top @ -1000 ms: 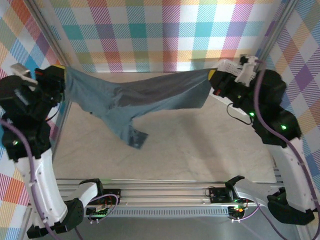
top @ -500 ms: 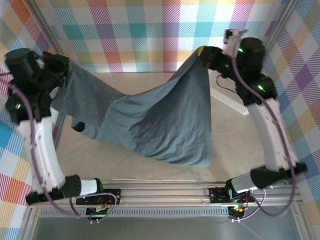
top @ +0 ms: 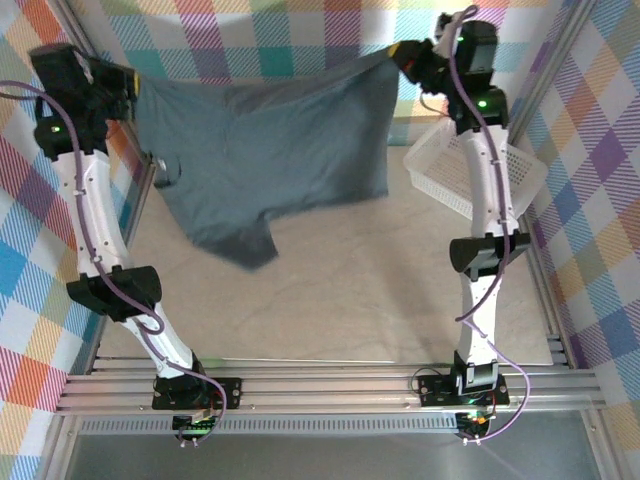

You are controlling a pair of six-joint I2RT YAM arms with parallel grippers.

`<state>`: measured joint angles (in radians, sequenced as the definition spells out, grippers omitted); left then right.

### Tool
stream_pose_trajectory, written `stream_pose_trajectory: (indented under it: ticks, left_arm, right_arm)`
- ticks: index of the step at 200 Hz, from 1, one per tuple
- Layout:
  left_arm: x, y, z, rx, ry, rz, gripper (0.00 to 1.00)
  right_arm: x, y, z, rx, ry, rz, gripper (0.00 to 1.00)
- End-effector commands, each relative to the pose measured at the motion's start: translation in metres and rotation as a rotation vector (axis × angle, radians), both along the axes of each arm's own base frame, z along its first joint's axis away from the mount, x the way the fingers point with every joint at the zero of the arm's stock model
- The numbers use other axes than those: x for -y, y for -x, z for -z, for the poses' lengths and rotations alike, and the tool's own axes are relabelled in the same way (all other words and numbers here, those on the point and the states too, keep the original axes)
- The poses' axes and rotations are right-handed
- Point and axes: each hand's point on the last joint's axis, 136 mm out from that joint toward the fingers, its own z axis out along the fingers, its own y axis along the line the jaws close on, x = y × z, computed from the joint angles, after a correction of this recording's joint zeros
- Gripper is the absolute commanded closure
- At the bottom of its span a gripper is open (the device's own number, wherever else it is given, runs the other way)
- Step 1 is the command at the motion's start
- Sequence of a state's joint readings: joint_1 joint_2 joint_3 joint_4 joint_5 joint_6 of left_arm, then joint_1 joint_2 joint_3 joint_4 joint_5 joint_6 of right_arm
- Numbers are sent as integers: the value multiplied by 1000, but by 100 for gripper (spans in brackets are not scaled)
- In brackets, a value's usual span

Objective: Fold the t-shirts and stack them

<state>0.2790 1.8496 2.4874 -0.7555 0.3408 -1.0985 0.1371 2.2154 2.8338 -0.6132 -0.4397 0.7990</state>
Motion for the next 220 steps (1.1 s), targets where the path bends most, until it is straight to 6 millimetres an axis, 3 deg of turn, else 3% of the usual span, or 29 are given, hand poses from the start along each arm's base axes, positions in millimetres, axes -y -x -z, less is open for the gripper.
stream_pose_trajectory:
  ticks: [1,11,23,38,46,47,61,71,93,97,116,126,137,157,182,197,220]
  left_arm:
    - [10,83,-113,293,-68,-33,100]
    - [15,99,-118,299,-74,-37,100]
    - [19,112,-109,260,-71,-36,100]
    - [31,117,-76,175,-17,18,100]
    - [38,114,-42,98,24,54,100]
    - [38,111,-30,68,35,58,100]
    - [46,118,35,-55,79,86,100]
    - [64,127,81,-128,109,133,100]
    - [81,153,183,-295,178,171,100]
    - [84,157,199,-325,182,180,96]
    - [89,178,279,-502,151,212,65]
    - [91,190,315,-603,118,242,49]
    - [93,204,349,-695,83,281,44]
    - [91,226,381,-779,24,291,44]
    - [92,227,389,-759,26,278,46]
    - [88,216,391,-762,29,259,52]
    - [82,192,394,-789,21,226,62]
  right_arm:
    - [29,52,-81,163,-65,17,100]
    - [39,60,-83,157,-61,38,100]
    - [49,69,-78,132,-56,67,100]
    - [57,77,-56,68,-40,94,100]
    - [58,79,-39,22,-30,96,100]
    - [58,79,-35,11,-28,97,100]
    - [58,82,10,-93,-16,92,100]
    - [59,84,47,-171,-10,100,100]
    - [65,96,155,-399,26,128,100]
    - [67,100,174,-436,40,138,100]
    - [73,117,261,-614,100,168,56]
    - [74,129,300,-709,140,150,49]
    - [71,145,332,-783,183,127,48]
    - [64,173,360,-804,276,109,47]
    - [41,191,365,-765,393,68,48]
    - [20,184,364,-726,433,28,50]
    - [-11,153,361,-675,427,-54,54]
